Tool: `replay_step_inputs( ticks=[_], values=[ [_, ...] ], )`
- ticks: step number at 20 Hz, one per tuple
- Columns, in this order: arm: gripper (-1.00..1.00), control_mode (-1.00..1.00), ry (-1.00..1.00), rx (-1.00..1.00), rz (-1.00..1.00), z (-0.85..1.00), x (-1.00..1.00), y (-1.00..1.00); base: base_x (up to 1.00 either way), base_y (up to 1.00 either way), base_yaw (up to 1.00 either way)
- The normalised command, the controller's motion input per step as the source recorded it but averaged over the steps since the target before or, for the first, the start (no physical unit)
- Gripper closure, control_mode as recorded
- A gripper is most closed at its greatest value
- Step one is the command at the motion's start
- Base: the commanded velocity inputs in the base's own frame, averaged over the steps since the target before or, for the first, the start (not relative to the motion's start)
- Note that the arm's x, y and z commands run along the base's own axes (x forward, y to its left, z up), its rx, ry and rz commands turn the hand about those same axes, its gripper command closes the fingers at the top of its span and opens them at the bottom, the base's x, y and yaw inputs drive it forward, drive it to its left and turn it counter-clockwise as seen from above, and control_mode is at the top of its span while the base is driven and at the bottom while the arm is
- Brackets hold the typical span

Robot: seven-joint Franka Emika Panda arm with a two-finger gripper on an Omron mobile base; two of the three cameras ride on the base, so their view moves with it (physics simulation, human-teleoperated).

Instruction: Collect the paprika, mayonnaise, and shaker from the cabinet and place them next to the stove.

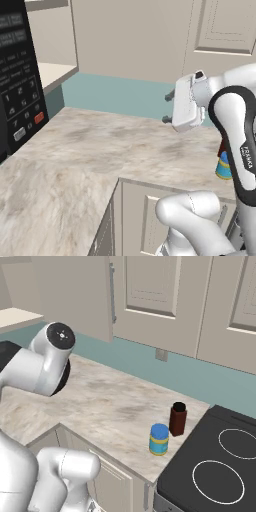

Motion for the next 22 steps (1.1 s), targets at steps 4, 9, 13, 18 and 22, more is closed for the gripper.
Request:
replay_step_inputs(
  ticks=[4, 9, 13, 18, 22],
  values=[
    [-1.00, -1.00, 0.08, -0.02, 0.04, -0.01, 0.28, 0.64, 0.00, 0.00, 0.00],
    [-1.00, -1.00, 0.00, 0.00, 0.00, -0.02, 0.02, 0.00, 0.00, 0.00, 0.00],
    [-1.00, -1.00, 0.00, 0.00, 0.00, -0.01, 0.00, 0.00, 0.00, 0.00, 0.00],
    [-1.00, -1.00, 0.00, 0.00, 0.00, 0.00, 0.00, 0.00, 0.00, 0.00, 0.00],
    [-1.00, -1.00, 0.00, 0.00, 0.00, 0.00, 0.00, 0.00, 0.00, 0.00, 0.00]
  ],
)
